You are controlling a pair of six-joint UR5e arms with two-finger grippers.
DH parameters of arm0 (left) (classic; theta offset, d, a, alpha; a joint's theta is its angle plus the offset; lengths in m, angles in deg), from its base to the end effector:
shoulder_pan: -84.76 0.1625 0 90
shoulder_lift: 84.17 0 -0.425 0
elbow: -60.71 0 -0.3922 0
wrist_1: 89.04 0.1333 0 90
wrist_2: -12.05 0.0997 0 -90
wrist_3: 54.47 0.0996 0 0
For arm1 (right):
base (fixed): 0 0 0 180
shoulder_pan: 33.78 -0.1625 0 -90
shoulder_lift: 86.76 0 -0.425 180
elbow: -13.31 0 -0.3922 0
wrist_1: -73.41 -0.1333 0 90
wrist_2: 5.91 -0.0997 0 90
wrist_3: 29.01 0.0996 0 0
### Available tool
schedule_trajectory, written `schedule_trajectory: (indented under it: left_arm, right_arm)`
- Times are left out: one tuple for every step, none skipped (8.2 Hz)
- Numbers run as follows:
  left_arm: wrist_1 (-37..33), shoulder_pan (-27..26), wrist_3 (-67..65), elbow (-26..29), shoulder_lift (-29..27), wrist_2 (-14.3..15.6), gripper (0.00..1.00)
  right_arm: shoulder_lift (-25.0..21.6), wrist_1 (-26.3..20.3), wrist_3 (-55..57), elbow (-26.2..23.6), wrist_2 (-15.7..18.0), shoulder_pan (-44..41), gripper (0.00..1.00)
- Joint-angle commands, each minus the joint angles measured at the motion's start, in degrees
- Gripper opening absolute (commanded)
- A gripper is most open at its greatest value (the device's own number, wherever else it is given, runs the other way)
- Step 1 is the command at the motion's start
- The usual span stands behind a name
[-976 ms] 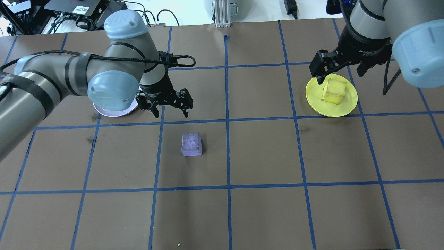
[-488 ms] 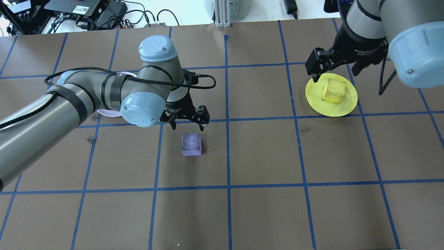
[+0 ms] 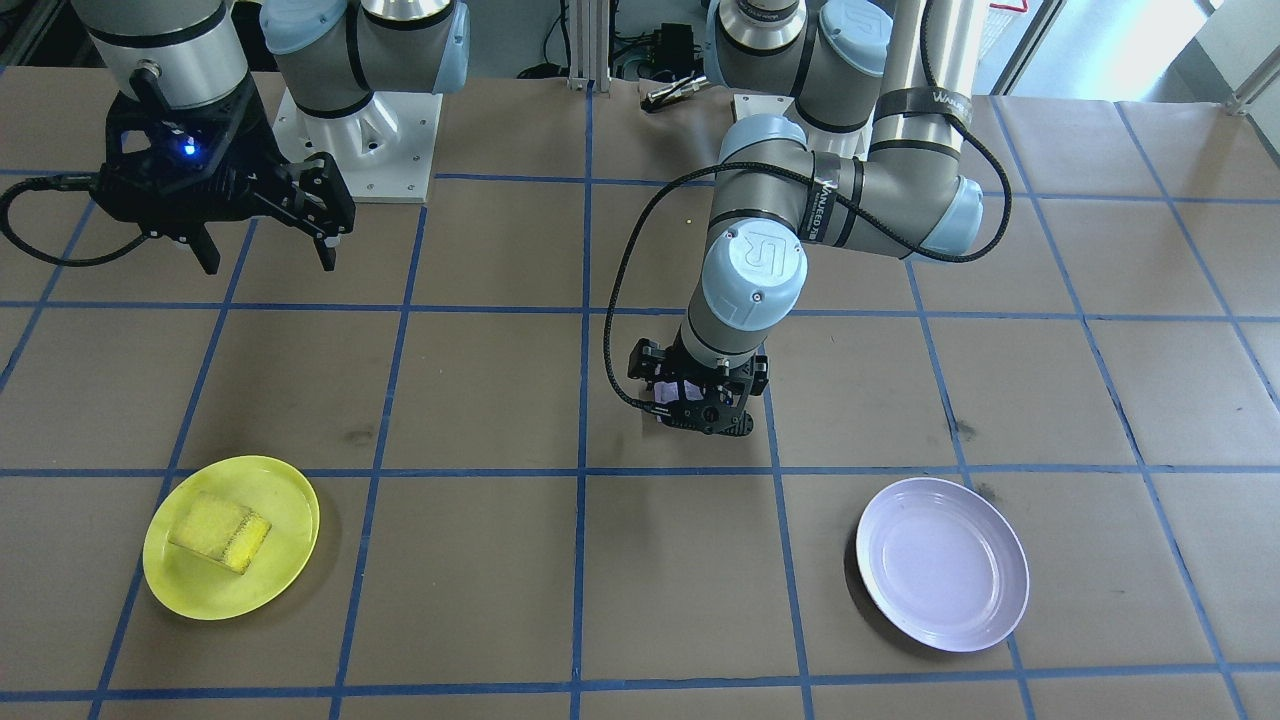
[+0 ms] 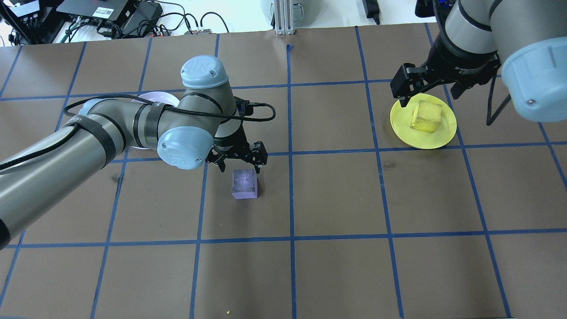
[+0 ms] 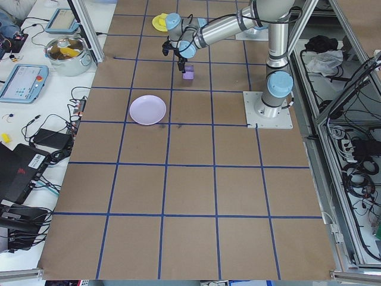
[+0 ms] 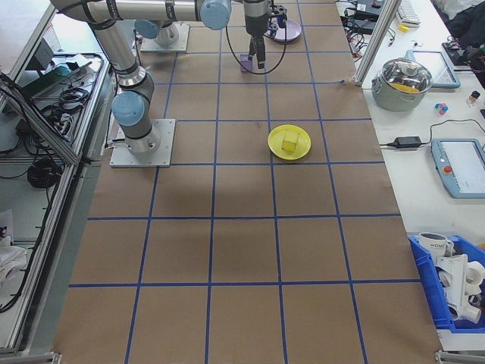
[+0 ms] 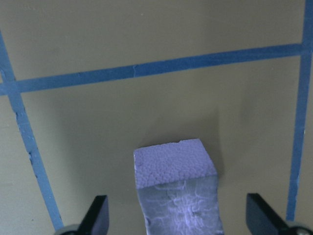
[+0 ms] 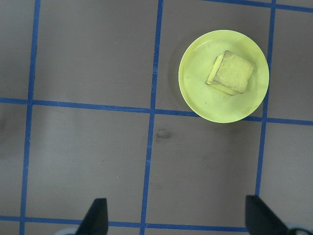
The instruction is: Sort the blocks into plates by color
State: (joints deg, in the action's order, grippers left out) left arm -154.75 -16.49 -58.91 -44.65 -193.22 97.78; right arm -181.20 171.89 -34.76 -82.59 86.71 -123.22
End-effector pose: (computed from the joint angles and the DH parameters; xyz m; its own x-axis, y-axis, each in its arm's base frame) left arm -0.2439 -0.5051 0.2273 -0.9925 0.1064 0.0595 0.1156 0.9767 0.1809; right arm 0.1241 -0.4715 0.4897 -0.9948 -0.0842 0.0574 -0.0904 0.9890 -0.1171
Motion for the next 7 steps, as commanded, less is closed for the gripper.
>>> schedule_trajectory:
  left_arm:
    - [0.1,0.0,-1.7,-1.0,-1.5,-0.6,1.00]
    - [0.1,0.0,-3.5,-1.3,-1.6,-0.6,1.00]
    - [-0.6,0.0,-3.5,-1.4,-1.7,-0.7,1.00]
    - [-0.1,0.0,-3.0,-2.3,-1.9,-0.7,1.00]
    - [1.0,0.0,-3.5,-2.6,-2.2,-0.7,0.99]
    - [3.5,0.0,-3.7,-2.7,-2.5,-0.7,0.84]
    - [4.0,0.0,-3.7,-2.7,-3.0,-0.8,0.60]
  right_arm:
    - [-0.1,-0.1,-0.3,-0.2,0.3,0.1,1.00]
    - [-0.2,-0.2,-0.3,-0.1,0.4,0.1,1.00]
    - [-0.2,-0.6,-0.3,-0.1,0.5,0.1,1.00]
    - [-0.3,-1.0,-0.3,0.0,0.4,0.1,1.00]
    - [-0.3,-1.1,-0.1,-0.1,0.0,0.1,1.00]
    - [-0.3,-1.1,0.0,-0.1,0.5,0.1,1.00]
    - [-0.3,-0.8,-0.6,0.0,0.7,0.1,1.00]
